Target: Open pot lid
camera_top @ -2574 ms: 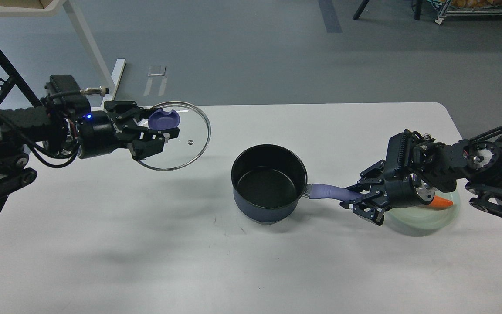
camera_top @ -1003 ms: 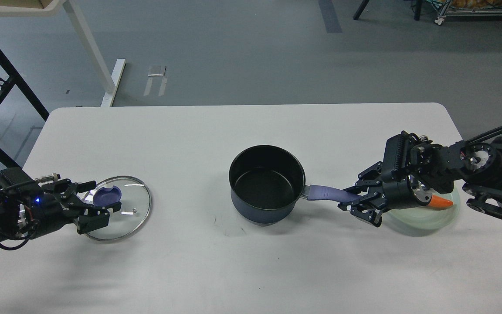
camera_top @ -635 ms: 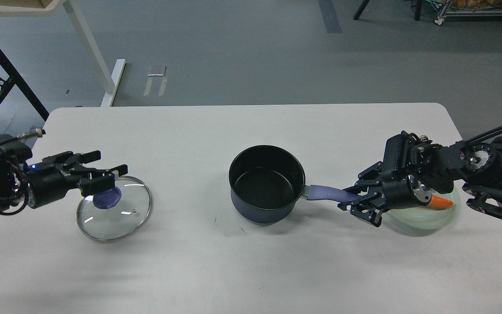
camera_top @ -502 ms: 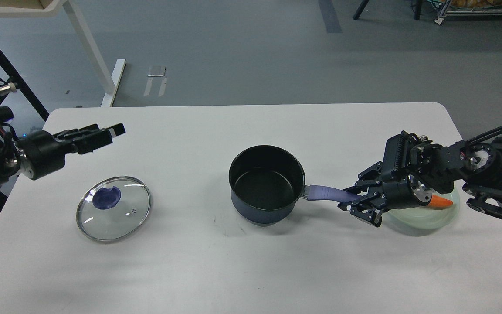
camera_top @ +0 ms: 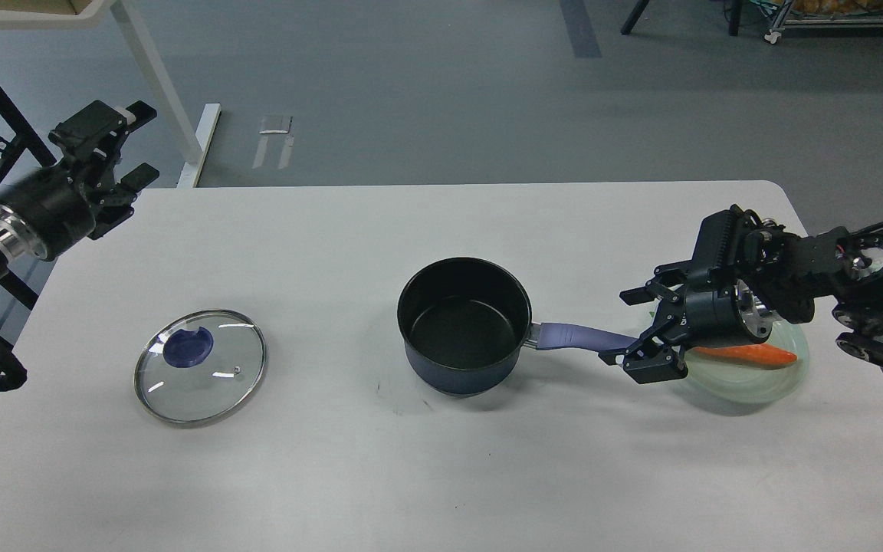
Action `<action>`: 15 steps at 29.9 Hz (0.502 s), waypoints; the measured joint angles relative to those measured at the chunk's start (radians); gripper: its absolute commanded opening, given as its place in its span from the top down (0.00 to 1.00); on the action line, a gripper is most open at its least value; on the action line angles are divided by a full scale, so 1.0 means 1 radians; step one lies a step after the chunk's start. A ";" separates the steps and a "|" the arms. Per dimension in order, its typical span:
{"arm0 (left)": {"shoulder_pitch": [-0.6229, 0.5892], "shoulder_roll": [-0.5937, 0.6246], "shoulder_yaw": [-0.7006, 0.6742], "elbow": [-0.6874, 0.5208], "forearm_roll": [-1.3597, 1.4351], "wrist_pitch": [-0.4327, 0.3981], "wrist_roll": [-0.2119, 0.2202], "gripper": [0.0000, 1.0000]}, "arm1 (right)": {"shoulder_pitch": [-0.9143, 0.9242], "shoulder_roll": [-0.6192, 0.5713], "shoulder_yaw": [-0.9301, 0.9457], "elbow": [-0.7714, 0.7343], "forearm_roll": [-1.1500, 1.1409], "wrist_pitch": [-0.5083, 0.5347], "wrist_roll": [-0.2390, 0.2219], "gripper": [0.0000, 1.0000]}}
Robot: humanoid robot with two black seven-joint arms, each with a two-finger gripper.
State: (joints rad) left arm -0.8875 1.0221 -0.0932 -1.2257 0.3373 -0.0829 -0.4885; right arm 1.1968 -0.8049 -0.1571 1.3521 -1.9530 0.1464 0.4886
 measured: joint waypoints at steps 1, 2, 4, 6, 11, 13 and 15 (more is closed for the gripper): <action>0.000 0.000 -0.002 0.001 -0.020 0.000 0.000 0.01 | 0.013 -0.014 0.001 0.013 0.033 -0.001 0.000 0.03; 0.000 0.000 -0.005 0.004 -0.046 -0.002 0.000 0.01 | 0.026 -0.030 0.003 0.028 0.073 -0.001 0.000 0.02; 0.000 0.000 -0.011 0.010 -0.096 -0.009 0.000 0.01 | 0.046 -0.060 0.007 0.052 0.158 -0.002 0.000 0.02; 0.000 -0.007 -0.021 0.013 -0.144 -0.012 0.000 0.01 | 0.058 -0.084 0.019 0.071 0.269 -0.010 0.000 0.02; 0.003 -0.034 -0.037 0.025 -0.277 -0.015 0.000 0.01 | 0.049 -0.110 0.094 0.072 0.626 -0.038 0.000 0.02; 0.004 -0.051 -0.045 0.046 -0.310 -0.018 0.000 0.01 | 0.037 -0.111 0.122 0.066 0.804 -0.046 0.000 0.02; 0.004 -0.072 -0.065 0.077 -0.322 -0.020 0.000 0.01 | 0.023 -0.107 0.142 0.053 1.004 -0.059 0.000 0.02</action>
State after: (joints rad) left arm -0.8838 0.9500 -0.1586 -1.1487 0.0153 -0.1027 -0.4885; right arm 1.2199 -0.9114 -0.0155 1.4049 -0.9488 0.0877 0.4885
